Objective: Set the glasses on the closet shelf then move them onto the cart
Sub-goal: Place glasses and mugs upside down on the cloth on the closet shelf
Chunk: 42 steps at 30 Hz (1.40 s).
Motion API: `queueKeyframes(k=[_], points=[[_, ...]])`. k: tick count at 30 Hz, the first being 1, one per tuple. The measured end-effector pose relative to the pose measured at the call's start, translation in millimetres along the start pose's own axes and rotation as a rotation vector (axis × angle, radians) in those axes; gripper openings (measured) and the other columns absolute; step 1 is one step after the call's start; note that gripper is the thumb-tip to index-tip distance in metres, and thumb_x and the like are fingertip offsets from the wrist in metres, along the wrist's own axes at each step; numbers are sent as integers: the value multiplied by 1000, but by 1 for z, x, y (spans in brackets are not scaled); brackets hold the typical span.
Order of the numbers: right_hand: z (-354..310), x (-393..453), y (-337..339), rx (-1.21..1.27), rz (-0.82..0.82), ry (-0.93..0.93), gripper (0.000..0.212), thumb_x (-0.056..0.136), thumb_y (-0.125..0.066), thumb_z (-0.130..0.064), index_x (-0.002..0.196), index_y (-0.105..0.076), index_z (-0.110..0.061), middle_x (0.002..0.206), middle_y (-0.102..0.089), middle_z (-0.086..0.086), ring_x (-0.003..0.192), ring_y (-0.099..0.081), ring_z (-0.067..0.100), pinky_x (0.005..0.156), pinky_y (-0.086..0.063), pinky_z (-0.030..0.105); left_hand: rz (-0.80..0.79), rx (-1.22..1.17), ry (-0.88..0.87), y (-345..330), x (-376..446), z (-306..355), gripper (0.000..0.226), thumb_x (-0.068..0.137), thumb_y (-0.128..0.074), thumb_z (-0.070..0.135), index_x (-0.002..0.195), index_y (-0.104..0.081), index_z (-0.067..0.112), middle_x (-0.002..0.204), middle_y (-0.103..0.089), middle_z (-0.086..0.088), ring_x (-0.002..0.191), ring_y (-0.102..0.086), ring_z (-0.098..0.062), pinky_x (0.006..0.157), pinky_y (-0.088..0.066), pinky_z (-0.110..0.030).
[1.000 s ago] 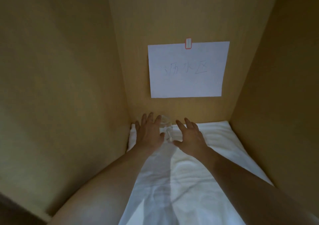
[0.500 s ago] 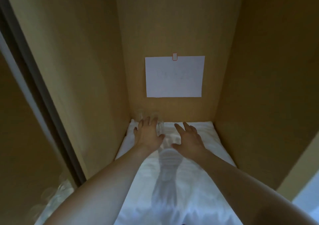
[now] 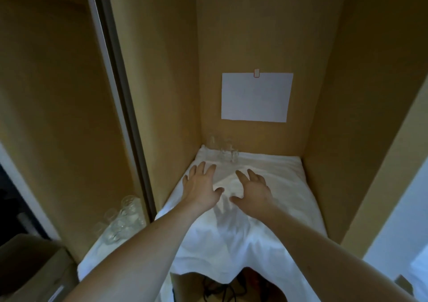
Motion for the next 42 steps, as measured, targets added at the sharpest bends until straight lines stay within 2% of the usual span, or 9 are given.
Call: queueKeyframes(k=[8,14,17,22,29,35,38,42], points=[[-49,-23,-11,20,1,50,87,93,-63,-52,161,-14,-29,167,-14,9,150,-18,33,115,-33,45,78,15,14,30,-41,-39,76,93,-61,54,157,-30,26,159,-31,-6,145,-29,-29,115,-32,-47],[-106,-38,-32,46,-4,65,86,92,-63,-52,160,-16,-30,167,-15,7,150,-19,32,114,-35,43,81,49,36,57,-78,-87,72,92,-63,53,153,-34,26,160,-30,-7,148,-25,-31,116,-33,-48],[-139,-50,-48,66,-20,81,86,92,-63,-52,160,-16,-30,167,-15,8,150,-19,32,115,-35,44,57,66,65,69,-101,-121,72,93,-63,50,154,-32,26,165,-23,-9,151,-20,-32,117,-30,-50],[-197,-75,-73,85,-51,117,83,93,-63,-49,160,-18,-28,166,-18,8,148,-22,31,115,-35,42,65,28,124,88,-139,-184,74,93,-64,49,156,-31,28,165,-23,-8,151,-18,-29,118,-29,-49],[-270,-99,-101,88,-63,142,81,93,-64,-49,159,-22,-27,160,-27,9,145,-27,33,114,-37,43,45,69,175,106,-186,-259,78,93,-62,54,157,-27,27,166,-20,-8,152,-16,-31,119,-29,-52],[-324,-113,-135,114,-84,160,80,89,-66,-51,156,-28,-29,155,-35,3,140,-33,30,112,-38,40,27,42,242,114,-217,-322,79,92,-63,55,157,-27,28,167,-20,-8,152,-17,-32,119,-29,-52],[-344,-117,-153,104,-108,174,82,89,-66,-51,157,-26,-30,156,-33,4,141,-32,30,113,-37,39,10,24,276,111,-228,-346,78,92,-64,54,157,-27,30,166,-20,-7,152,-19,-32,120,-29,-50],[-363,-117,-177,75,-180,173,79,93,-62,-49,158,-22,-28,164,-23,7,149,-22,32,117,-32,41,-8,12,316,100,-238,-371,75,92,-66,52,154,-29,31,163,-27,-7,148,-27,-32,117,-30,-48]])
Point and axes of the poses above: each hand's wrist, its own x-axis towards the middle knuckle, its own y-axis out of the back of the hand, z = x × y, the point moved 7 cm from there along x, towards the middle knuckle
